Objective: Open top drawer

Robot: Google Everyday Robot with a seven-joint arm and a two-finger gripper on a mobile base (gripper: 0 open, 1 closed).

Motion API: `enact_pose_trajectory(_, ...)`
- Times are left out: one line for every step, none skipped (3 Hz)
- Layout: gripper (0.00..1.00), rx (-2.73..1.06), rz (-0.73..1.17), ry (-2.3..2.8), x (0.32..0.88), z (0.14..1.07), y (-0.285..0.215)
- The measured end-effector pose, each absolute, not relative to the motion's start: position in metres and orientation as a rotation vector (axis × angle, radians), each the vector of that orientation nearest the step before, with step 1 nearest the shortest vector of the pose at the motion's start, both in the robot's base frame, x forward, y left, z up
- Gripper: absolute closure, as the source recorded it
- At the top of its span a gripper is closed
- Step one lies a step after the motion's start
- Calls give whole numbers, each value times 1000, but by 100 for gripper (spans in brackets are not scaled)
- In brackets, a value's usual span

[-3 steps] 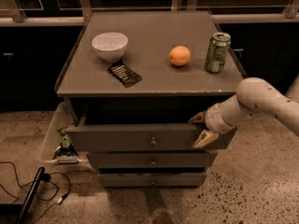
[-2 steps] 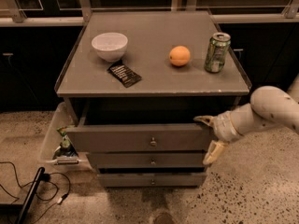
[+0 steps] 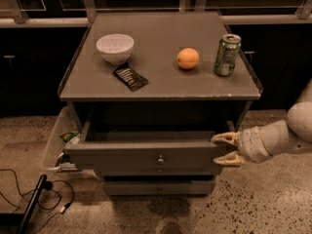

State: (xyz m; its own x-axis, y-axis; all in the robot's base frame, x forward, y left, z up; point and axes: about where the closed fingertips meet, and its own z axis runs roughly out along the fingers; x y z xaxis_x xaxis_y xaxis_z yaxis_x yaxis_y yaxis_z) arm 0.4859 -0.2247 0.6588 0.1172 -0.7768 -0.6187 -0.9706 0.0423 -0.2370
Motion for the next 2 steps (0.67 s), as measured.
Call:
enact_pose_trajectory(87, -1770, 405, 1693, 480, 664, -224)
enact_pose_trajectory(85, -1770, 405, 1693, 480, 672, -224)
